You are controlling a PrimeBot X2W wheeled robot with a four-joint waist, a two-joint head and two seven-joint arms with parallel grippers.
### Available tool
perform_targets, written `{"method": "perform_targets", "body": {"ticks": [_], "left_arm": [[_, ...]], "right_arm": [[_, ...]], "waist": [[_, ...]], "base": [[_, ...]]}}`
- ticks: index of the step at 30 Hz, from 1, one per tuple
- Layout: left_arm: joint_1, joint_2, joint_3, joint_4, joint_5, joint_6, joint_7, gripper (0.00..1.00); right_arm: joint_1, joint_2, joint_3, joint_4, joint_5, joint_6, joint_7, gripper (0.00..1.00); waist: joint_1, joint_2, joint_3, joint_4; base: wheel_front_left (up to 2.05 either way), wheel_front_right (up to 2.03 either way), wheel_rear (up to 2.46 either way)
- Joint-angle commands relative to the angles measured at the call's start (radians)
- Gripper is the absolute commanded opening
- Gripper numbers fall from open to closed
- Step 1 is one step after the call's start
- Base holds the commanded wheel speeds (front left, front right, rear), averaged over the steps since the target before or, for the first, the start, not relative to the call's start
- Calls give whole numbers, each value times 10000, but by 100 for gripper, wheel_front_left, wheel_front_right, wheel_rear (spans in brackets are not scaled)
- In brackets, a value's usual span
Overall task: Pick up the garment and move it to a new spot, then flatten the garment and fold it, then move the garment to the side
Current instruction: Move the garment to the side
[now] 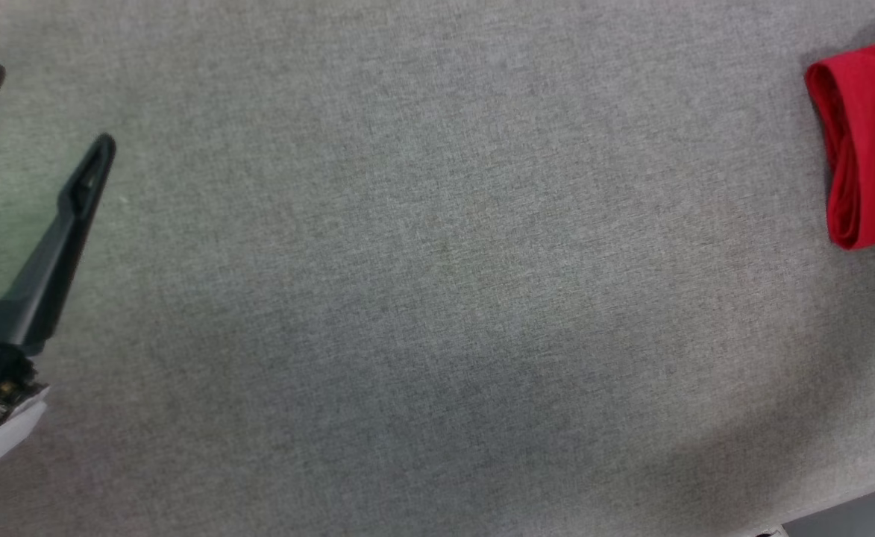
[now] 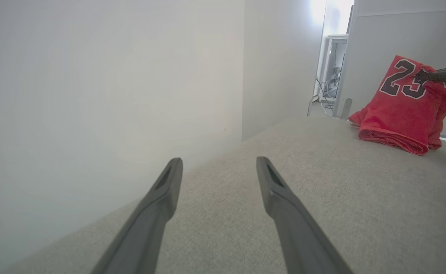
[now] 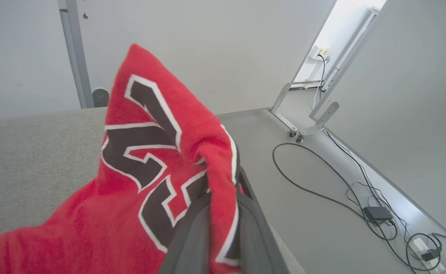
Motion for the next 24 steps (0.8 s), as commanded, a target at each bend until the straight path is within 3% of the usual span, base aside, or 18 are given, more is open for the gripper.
{"method": "perform_targets", "body": {"ticks": [1, 15, 16, 17, 18, 19, 24], "left_arm": [[108, 41, 44, -22, -40, 22, 15, 100], [537, 392, 560, -166, -134, 22, 15, 100], [563, 392, 565, -178, -145, 22, 15, 100], [580, 384, 569, -190, -155, 22, 15, 100], [592, 365, 569, -191, -159, 22, 15, 100], [588, 333, 566, -185, -166, 22, 15, 100], [611, 28, 442, 62, -177, 22, 15, 100]], "right_arm": [[-196, 21, -12, 94, -92, -12, -126, 0], [-910, 423, 9, 1583, -1738, -12, -1276, 0], [-932, 438, 23, 1650, -1867, -12, -1311, 9], [-970, 456, 12, 1708, -1923, -12, -1363, 32], [-1036, 476, -19, 1758, -1959, -12, -1420, 73], [-1083, 489, -25, 1794, -2047, -12, -1473, 100], [-1082, 415, 476, 2027, -2206, -12, -1497, 100]], "waist": [[0, 0, 176, -91], [0, 0, 613, -104], [0, 0, 600, -96], [0, 0, 586, -85], [0, 0, 567, -71], [0, 0, 535, -54], [0, 0, 165, 48]], "base": [[0, 0, 0], [0, 0, 0], [0, 0, 0], [0, 0, 0], [0, 0, 0], [0, 0, 0], [0, 0, 0]]}}
